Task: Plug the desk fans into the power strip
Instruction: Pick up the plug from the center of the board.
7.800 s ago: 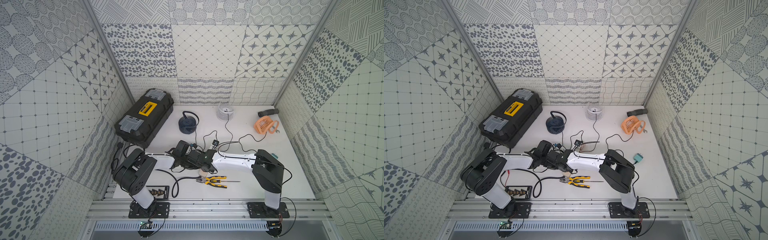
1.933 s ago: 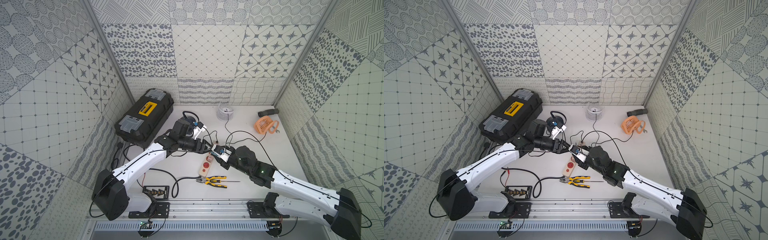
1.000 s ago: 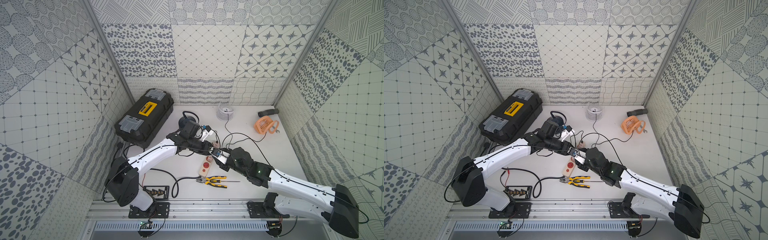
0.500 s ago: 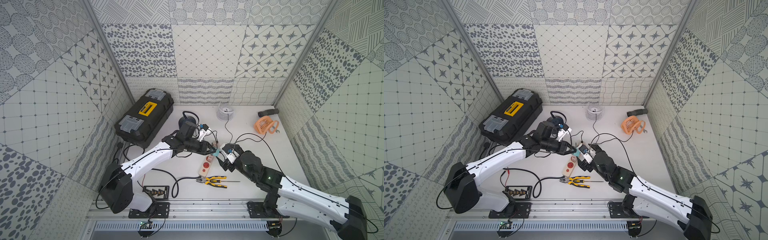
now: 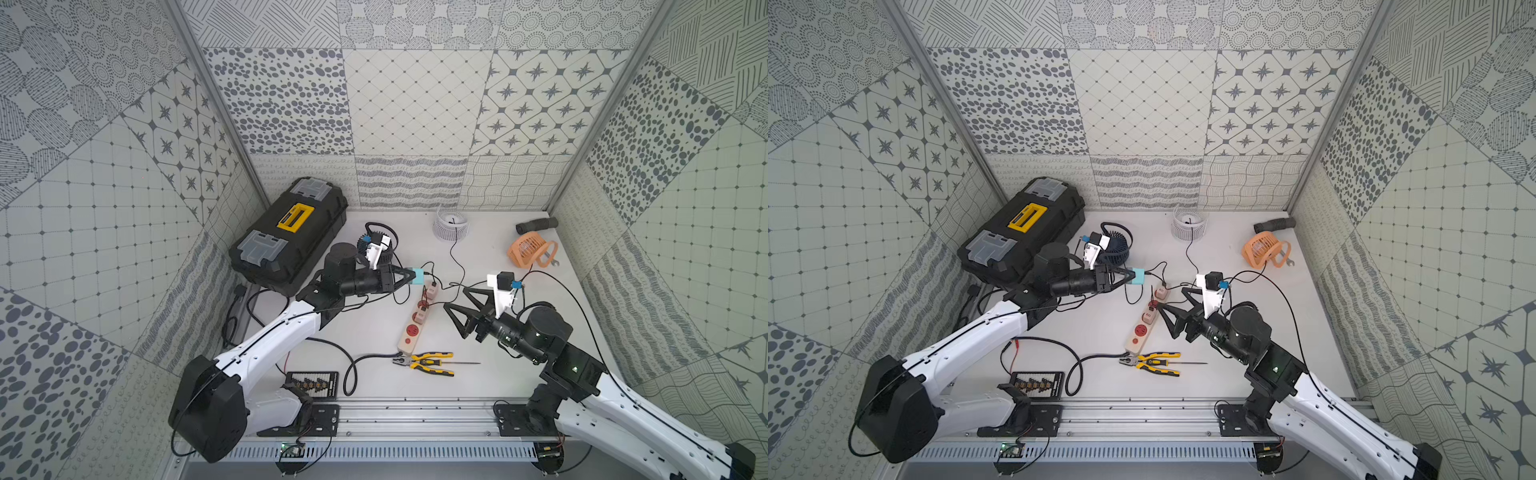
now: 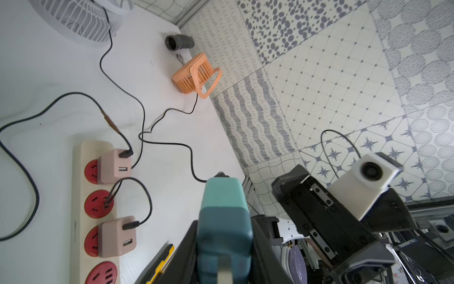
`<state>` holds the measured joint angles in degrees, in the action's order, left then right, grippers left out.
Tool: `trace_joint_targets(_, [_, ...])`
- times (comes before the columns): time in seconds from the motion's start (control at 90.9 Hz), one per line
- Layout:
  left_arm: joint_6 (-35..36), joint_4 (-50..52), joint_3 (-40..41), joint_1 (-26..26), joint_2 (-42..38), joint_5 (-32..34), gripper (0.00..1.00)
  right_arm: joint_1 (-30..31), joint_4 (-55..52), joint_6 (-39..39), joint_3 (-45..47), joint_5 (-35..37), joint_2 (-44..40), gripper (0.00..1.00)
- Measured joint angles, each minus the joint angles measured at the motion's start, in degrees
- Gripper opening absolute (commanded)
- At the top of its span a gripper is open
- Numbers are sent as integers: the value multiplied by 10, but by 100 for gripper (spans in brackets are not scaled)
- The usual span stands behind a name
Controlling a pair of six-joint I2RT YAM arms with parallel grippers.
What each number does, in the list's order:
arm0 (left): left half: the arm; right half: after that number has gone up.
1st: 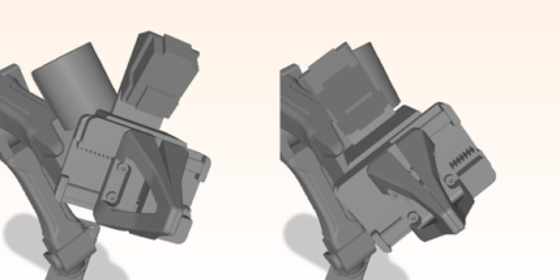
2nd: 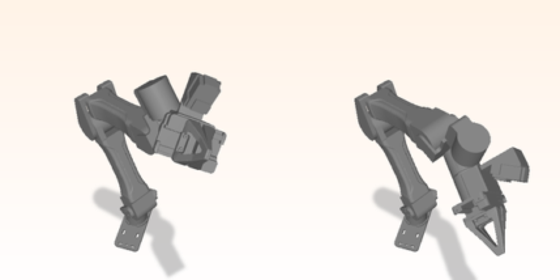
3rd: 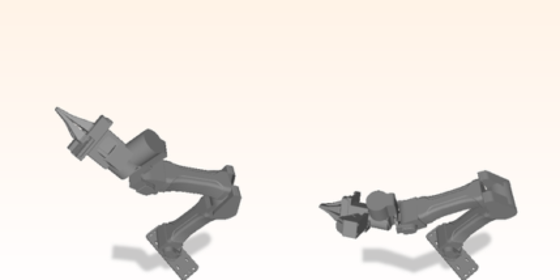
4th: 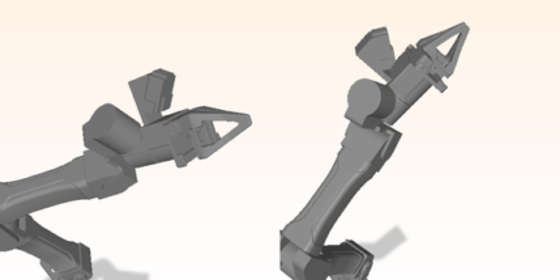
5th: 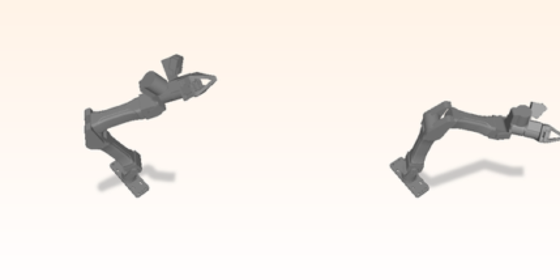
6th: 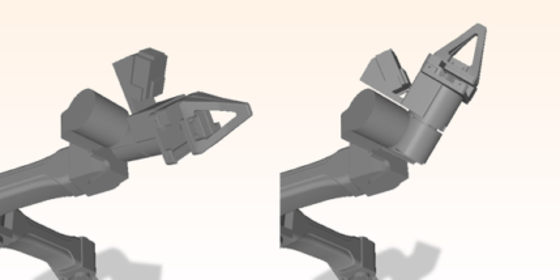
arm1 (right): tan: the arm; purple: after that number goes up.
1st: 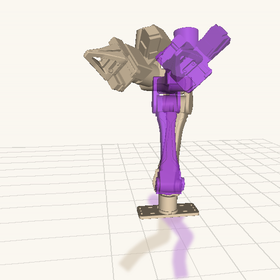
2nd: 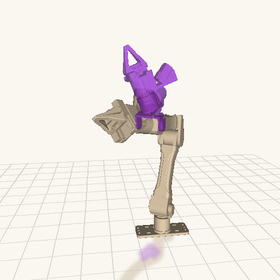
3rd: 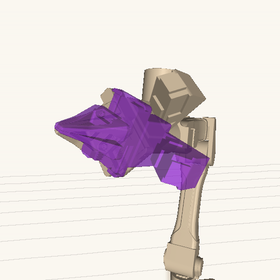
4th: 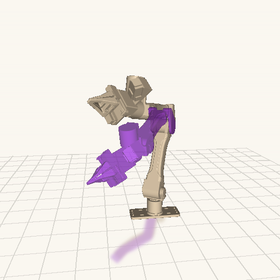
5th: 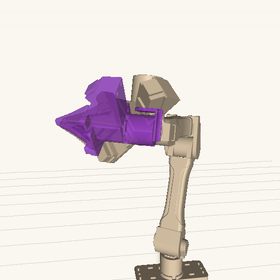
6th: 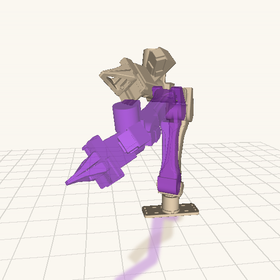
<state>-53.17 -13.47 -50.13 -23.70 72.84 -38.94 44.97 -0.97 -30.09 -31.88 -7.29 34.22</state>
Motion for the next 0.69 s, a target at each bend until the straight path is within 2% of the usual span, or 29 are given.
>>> trace_joint_targets(0.099, [-42,-87,2,5,6,-24,0,-28,50,-65,9,-83,7,97])
trace_joint_targets(0.209, [-95,-195,4,7,27,-56,0,-33,110,-116,12,-173,47,97])
trace_joint_targets(0.396, [-193,-359,14,8,66,-94,0,-56,156,-155,-10,-248,130,95])
trace_joint_targets(0.561, [-216,-399,24,8,49,-120,0,-117,188,-186,-20,-272,153,94])
trace_joint_targets(0.693, [-205,-392,25,8,20,-136,0,-129,200,-193,-55,-300,182,90])
